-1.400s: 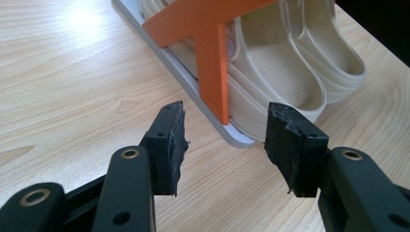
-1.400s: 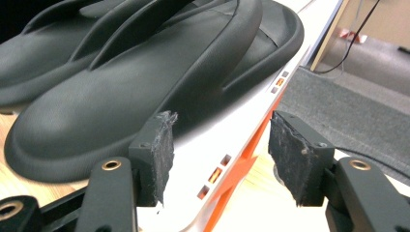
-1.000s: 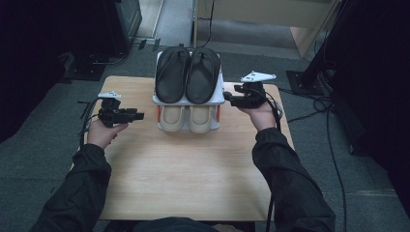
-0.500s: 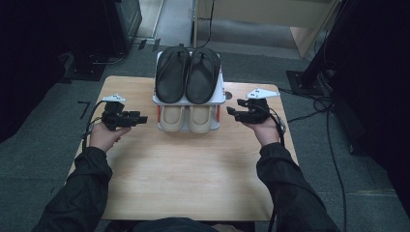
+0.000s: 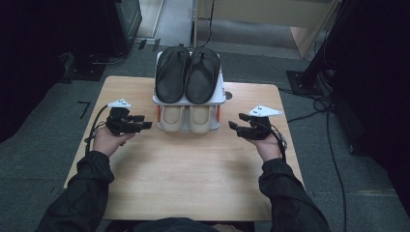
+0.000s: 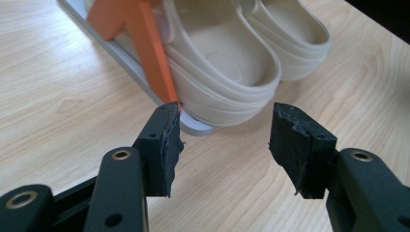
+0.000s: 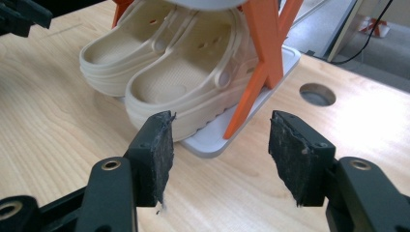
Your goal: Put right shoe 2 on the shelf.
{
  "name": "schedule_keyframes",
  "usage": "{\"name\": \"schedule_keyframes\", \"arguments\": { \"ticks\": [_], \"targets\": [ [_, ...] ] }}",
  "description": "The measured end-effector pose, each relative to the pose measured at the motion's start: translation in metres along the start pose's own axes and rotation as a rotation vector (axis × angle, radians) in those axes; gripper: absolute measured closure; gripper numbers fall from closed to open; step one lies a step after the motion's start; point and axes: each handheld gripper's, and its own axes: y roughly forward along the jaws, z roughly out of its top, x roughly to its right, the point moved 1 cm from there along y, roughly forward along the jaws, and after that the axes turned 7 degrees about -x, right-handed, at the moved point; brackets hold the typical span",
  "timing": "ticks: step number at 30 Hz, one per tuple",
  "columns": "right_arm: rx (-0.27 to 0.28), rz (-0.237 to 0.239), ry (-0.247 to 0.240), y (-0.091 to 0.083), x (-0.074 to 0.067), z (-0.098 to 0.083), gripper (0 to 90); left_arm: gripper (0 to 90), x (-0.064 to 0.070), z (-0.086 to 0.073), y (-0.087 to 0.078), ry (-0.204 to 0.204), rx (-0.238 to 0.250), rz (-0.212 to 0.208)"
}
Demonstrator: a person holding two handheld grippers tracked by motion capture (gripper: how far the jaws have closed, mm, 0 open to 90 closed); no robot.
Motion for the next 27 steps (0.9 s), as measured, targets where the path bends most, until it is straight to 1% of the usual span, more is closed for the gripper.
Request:
{"name": "schedule_keyframes", "arguments": {
  "ticks": [1, 2, 5, 7, 9, 11, 13, 14, 16, 18, 19, 20, 22, 24, 25, 27],
  "targets": [
    [0.002, 0.007, 0.004, 0.000, 0.000, -0.002, 42.2, 44.4, 0.001, 0.000, 0.000, -0.003, 0.001, -0.004],
    [-0.001, 0.008, 0.003, 0.000, 0.000, -0.004, 42.1, 44.0, 0.004, -0.002, 0.000, -0.007, 0.011, -0.013],
    [-0.008, -0.010, -0.010, 0.000, -0.001, -0.014, 41.1, 43.3, 0.010, -0.005, 0.001, 0.019, 0.004, -0.013],
    [-0.011, -0.013, -0.005, 0.001, -0.002, -0.021, 40.8, 43.1, 0.015, -0.006, 0.001, 0.033, 0.006, -0.017],
    [-0.016, -0.016, 0.000, 0.003, -0.002, -0.027, 38.3, 42.7, 0.020, -0.007, 0.002, 0.047, -0.004, -0.019],
    [-0.015, -0.017, 0.006, 0.005, -0.002, -0.033, 38.2, 42.6, 0.024, -0.007, 0.003, 0.059, -0.007, -0.023],
    [-0.023, 0.003, 0.013, 0.007, -0.003, -0.037, 38.0, 42.3, 0.027, -0.008, 0.005, 0.069, -0.006, -0.030],
    [-0.026, 0.014, 0.026, 0.008, -0.003, -0.039, 37.7, 42.2, 0.028, -0.008, 0.007, 0.073, -0.007, -0.028],
    [-0.050, 0.015, 0.034, 0.012, -0.004, -0.041, 34.5, 41.9, 0.030, -0.008, 0.009, 0.073, -0.007, -0.036],
    [-0.079, 0.007, 0.023, 0.016, -0.005, -0.042, 33.2, 41.7, 0.031, -0.008, 0.012, 0.071, -0.007, -0.051],
    [-0.097, 0.010, 0.019, 0.019, -0.007, -0.043, 32.3, 41.6, 0.032, -0.008, 0.013, 0.073, -0.009, -0.057],
    [-0.103, 0.012, 0.018, 0.021, -0.007, -0.044, 31.9, 41.7, 0.032, -0.009, 0.016, 0.072, -0.009, -0.064],
    [-0.115, 0.038, 0.017, 0.024, -0.008, -0.045, 31.8, 42.0, 0.033, -0.009, 0.020, 0.061, -0.014, -0.084],
    [-0.121, 0.064, 0.038, 0.028, -0.010, -0.045, 30.9, 42.0, 0.035, -0.010, 0.024, 0.066, -0.027, -0.089],
    [-0.130, 0.070, 0.038, 0.030, -0.011, -0.046, 30.8, 42.1, 0.036, -0.011, 0.027, 0.072, -0.034, -0.088],
    [-0.145, 0.065, 0.015, 0.034, -0.013, -0.047, 30.5, 42.0, 0.037, -0.011, 0.029, 0.082, -0.044, -0.083]
  ]
}}
